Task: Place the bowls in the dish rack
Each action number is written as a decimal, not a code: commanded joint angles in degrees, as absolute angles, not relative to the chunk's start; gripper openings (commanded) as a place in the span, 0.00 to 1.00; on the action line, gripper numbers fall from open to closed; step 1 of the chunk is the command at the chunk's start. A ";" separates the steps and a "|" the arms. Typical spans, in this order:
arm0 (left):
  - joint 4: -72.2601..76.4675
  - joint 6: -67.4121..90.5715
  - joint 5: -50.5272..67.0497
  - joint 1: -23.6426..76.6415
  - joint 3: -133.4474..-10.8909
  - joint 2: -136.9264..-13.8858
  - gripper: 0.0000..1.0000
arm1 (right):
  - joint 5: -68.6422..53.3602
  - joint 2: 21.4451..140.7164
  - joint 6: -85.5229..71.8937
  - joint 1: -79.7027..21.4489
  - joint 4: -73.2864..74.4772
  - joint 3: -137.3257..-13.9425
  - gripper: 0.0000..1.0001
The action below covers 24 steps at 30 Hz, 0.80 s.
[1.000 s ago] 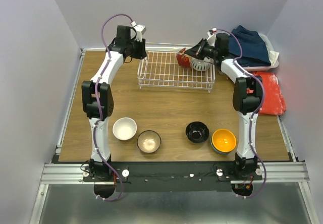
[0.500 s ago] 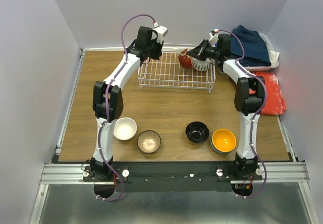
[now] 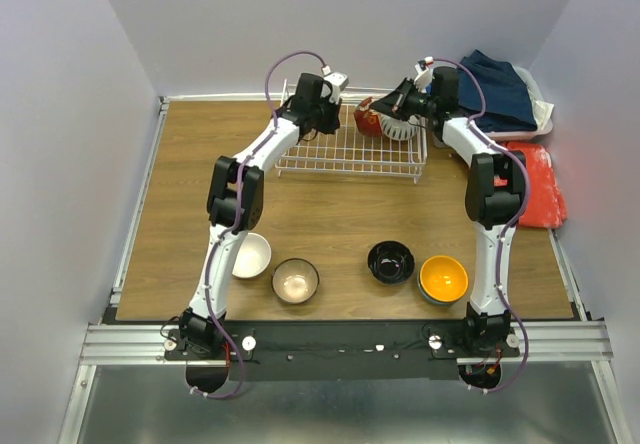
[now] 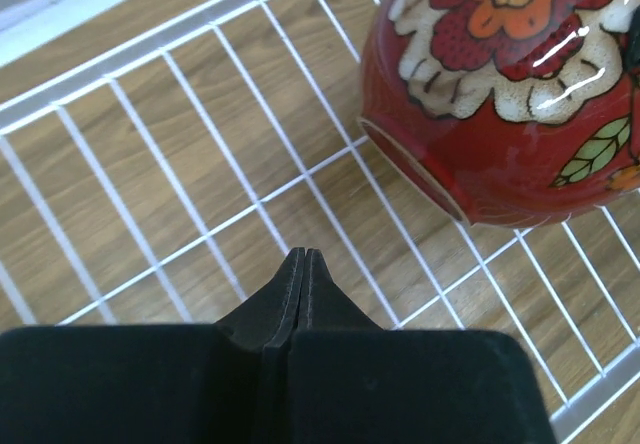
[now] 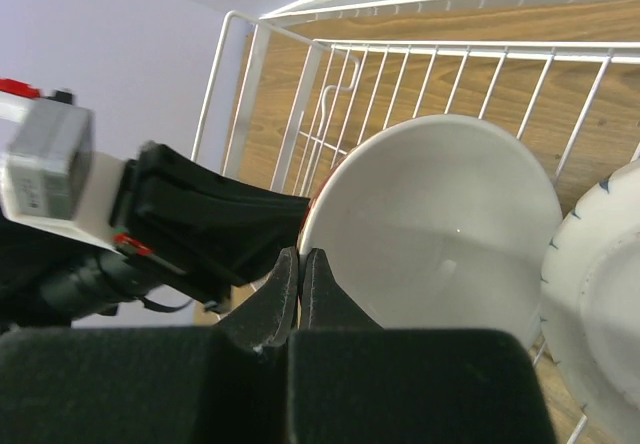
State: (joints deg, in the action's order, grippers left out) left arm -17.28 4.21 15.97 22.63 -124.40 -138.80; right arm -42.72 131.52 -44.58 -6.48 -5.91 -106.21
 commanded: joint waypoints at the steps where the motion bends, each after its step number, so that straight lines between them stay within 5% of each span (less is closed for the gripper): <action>1: -13.28 6.15 17.67 23.82 -128.49 -141.41 0.00 | -40.52 130.43 -41.66 -5.10 -0.70 -104.59 0.01; 21: -9.14 9.75 18.37 28.56 -132.19 -144.40 0.00 | -36.65 128.67 -37.71 -4.83 2.72 -104.33 0.09; 24: -8.79 10.11 18.46 29.18 -132.36 -144.40 0.00 | -35.16 128.24 -36.04 -4.75 4.39 -105.03 0.19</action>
